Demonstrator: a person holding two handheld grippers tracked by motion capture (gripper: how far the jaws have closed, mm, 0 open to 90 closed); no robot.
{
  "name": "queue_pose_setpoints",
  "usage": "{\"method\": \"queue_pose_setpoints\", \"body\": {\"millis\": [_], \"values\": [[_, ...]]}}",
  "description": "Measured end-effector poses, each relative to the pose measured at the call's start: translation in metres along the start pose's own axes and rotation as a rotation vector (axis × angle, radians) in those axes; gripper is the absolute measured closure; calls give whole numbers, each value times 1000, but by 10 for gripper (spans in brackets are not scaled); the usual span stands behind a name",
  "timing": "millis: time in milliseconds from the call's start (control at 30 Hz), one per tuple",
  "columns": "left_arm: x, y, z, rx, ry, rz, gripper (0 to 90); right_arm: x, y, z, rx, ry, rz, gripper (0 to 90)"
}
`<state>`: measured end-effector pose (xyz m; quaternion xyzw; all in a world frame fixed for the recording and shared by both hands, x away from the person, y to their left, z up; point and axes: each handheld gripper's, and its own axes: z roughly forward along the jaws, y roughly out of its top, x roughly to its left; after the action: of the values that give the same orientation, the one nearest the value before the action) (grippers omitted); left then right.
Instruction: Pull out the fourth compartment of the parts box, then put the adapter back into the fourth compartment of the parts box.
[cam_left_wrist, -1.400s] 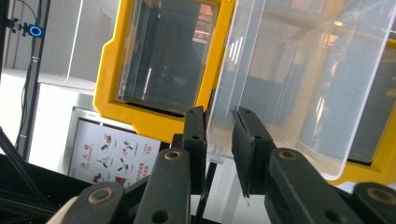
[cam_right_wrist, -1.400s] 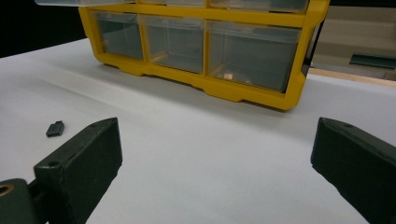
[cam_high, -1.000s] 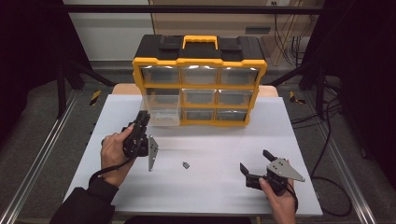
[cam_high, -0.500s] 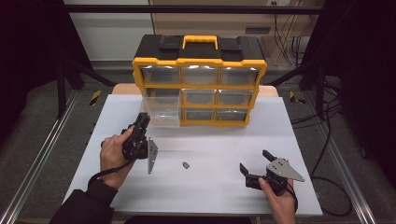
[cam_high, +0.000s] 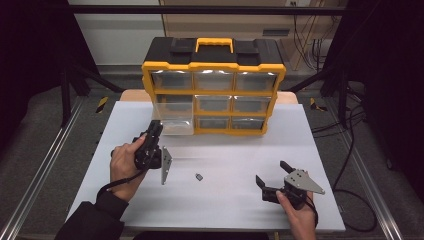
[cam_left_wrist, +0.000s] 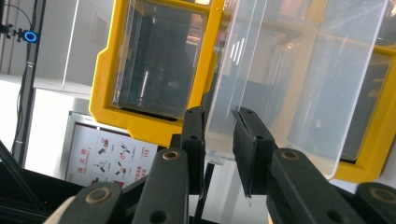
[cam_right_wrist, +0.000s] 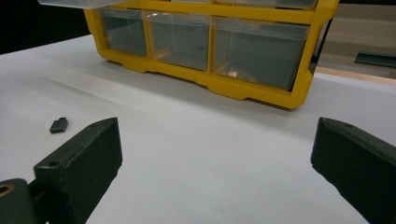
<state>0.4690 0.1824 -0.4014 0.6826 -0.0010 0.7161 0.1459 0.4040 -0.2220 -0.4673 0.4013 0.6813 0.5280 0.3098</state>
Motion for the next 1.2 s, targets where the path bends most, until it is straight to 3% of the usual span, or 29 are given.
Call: {"method": "queue_pose_setpoints", "body": {"millis": [200,267,333,400,567,600,633,700,733,767,800,867,967,1100,1133,1167,1200], "values": [[0,-4,-1,-6,2,-27,738,1,0,1,2,14,-5,23],[0,-3,0,-16,-9,-67,715,2,0,1,6,19,-3,23],[-1,-3,1,-7,-25,-134,623,2,0,1,4,21,-4,23],[-3,-5,-1,3,-30,-239,488,2,0,1,1,23,3,23],[0,-14,-12,18,-96,-581,271,2,0,2,17,22,12,23],[0,-14,-12,18,-96,-581,239,2,0,2,18,16,9,25],[2,-20,-17,18,-129,-732,208,2,1,2,17,6,8,25],[5,-29,-22,28,-154,-889,167,2,1,2,12,-20,10,30],[5,-29,-22,28,-154,-889,151,2,1,2,12,-34,15,36],[5,-34,-25,25,-167,-968,151,2,1,2,12,-34,15,36],[5,-40,-27,30,-176,-1027,123,1,2,3,17,-63,30,54],[5,-47,-27,43,-208,-1027,108,1,2,4,20,-63,35,52],[4,-60,-33,45,-202,-1090,79,3,4,6,42,-48,45,57],[-1,-76,-39,55,-211,-1104,43,8,10,12,105,11,99,59],[-1,-76,-39,55,-211,-1104,39,8,10,12,105,11,99,59],[-3,-84,-42,65,-222,-1137,38,11,15,15,138,30,98,65],[-3,-84,-42,65,-222,-1137,37,11,17,17,156,27,96,65]]}}
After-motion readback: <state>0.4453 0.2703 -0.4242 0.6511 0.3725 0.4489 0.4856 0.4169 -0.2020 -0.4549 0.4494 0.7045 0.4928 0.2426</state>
